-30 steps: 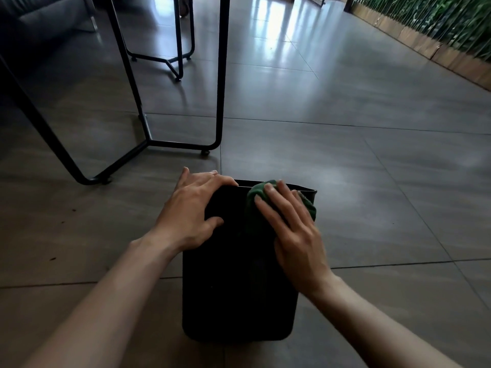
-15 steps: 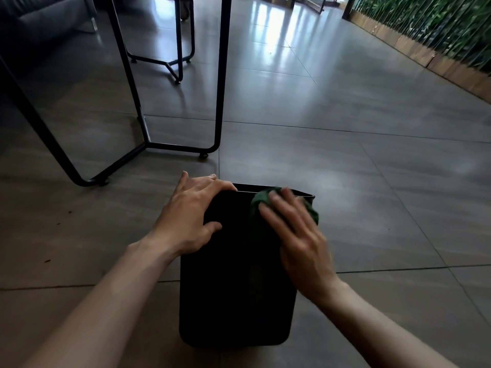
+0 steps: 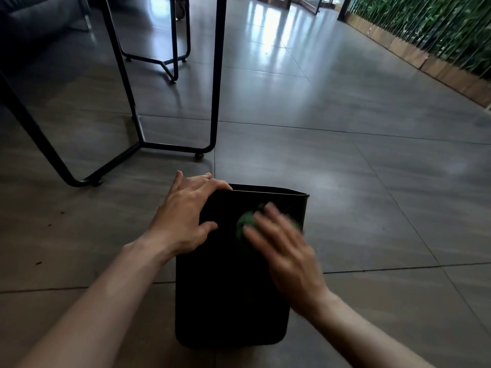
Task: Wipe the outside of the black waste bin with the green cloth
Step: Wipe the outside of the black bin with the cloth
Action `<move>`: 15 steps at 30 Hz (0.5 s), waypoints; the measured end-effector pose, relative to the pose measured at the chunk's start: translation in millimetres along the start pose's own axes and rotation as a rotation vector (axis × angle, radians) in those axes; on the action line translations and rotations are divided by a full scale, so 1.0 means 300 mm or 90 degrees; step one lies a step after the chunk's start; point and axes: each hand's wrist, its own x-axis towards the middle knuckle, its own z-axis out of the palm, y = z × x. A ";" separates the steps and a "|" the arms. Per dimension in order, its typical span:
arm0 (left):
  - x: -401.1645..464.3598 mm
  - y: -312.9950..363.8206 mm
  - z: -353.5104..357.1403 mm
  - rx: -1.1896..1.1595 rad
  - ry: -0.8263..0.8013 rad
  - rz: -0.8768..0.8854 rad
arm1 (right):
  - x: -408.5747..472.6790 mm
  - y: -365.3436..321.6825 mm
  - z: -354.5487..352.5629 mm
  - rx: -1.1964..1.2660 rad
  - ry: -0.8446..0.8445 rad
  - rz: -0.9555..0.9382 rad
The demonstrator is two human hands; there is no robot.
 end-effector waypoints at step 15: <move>-0.003 0.002 -0.004 -0.001 0.006 -0.004 | -0.078 -0.019 -0.006 -0.049 -0.031 -0.028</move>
